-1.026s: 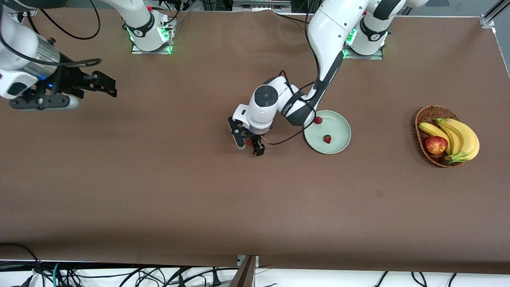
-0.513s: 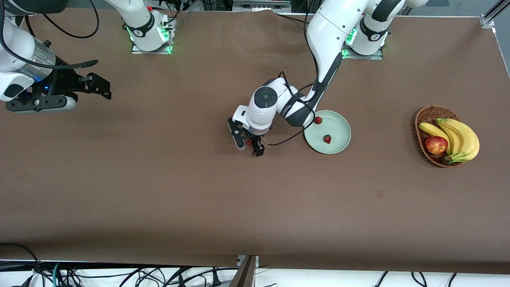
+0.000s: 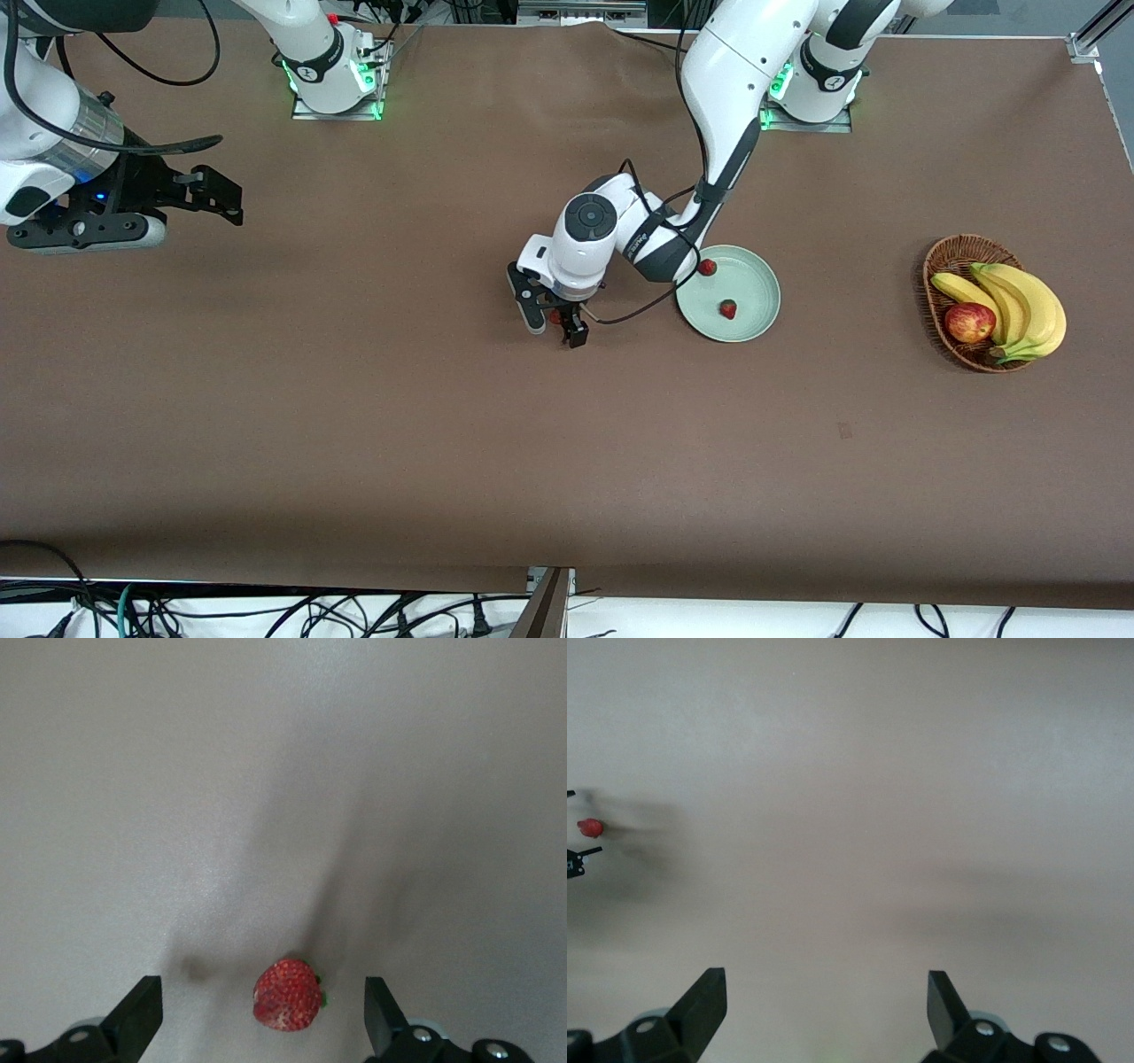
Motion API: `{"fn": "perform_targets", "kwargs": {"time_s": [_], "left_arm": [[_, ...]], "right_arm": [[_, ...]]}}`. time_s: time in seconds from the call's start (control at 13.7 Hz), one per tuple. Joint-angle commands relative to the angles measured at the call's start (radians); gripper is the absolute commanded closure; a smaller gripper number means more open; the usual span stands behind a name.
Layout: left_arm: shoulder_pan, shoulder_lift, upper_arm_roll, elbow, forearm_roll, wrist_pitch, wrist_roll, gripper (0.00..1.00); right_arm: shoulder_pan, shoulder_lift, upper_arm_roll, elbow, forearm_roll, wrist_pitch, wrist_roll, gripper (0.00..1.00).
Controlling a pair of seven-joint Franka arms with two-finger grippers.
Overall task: Collect all strawberries into plate
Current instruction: 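Grasp the third strawberry with the left gripper while the right gripper retreats, then carry the strawberry onto the plate with the left gripper and release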
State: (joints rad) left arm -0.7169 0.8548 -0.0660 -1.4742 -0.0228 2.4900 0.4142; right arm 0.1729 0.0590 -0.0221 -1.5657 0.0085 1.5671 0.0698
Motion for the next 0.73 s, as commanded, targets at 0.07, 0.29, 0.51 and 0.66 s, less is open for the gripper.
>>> {"fn": "perform_targets", "kwargs": {"time_s": [0.07,0.29,0.51,0.66], "left_arm": [[-0.004,0.021,0.005,0.023,-0.008,-0.007,-0.006,0.0],[-0.006,0.024,0.005,0.021,-0.013,-0.007,-0.009,0.08],[-0.006,0.024,0.005,0.021,-0.009,-0.008,-0.009,0.55],[-0.006,0.023,0.005,0.021,-0.013,-0.008,-0.023,0.86]], "right_arm": [[-0.021,0.021,0.016,0.061,-0.015,-0.01,0.001,0.0],[-0.032,0.024,-0.025,0.075,0.007,-0.001,-0.007,0.0],[-0.024,0.024,-0.024,0.075,0.01,0.001,0.005,0.0],[-0.029,0.024,-0.027,0.076,0.013,0.002,0.005,0.0]]}}
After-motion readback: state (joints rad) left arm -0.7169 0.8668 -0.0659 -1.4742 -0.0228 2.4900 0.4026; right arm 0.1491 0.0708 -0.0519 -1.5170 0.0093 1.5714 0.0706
